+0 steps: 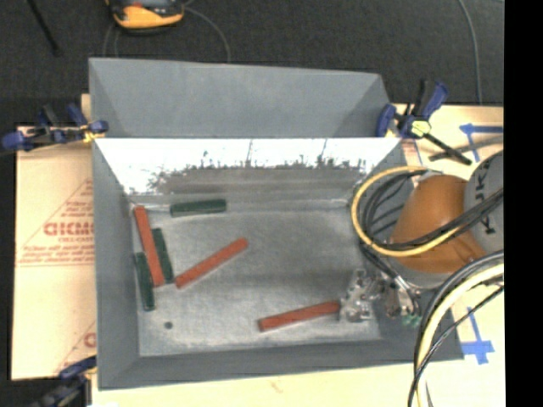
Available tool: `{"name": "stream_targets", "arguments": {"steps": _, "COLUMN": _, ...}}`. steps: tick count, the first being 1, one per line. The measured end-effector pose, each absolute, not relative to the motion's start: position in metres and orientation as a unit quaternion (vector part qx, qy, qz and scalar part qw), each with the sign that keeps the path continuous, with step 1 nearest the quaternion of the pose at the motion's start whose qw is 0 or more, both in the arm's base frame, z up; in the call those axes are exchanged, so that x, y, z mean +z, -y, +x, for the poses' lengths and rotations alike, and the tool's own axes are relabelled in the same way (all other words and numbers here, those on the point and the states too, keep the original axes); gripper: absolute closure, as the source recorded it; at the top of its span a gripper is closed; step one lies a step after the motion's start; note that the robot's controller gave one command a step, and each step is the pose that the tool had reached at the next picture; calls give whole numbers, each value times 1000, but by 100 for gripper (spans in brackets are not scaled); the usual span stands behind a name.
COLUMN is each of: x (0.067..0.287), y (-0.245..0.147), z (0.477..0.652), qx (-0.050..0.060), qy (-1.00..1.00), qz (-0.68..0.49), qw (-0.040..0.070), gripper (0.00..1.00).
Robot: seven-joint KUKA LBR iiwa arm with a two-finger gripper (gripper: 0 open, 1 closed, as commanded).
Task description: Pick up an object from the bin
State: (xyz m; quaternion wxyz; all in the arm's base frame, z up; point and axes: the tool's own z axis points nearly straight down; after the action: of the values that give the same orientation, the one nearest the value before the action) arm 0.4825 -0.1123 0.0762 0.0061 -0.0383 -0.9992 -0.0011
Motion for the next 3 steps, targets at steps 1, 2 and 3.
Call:
{"name": "stream_targets", "arguments": {"steps": 1, "x": 78, "y": 113, "z": 492, "qx": 2, "qy": 999, "qz": -39, "qw": -15, "gripper": 0}}
{"name": "stream_targets", "arguments": {"steps": 2, "x": 78, "y": 113, "z": 492, "qx": 2, "qy": 999, "qz": -39, "qw": -15, "gripper": 0}}
{"name": "stream_targets", "arguments": {"steps": 3, "x": 76, "y": 118, "z": 507, "qx": -2, "qy": 1000, "qz": 11, "qw": -4, "gripper": 0}}
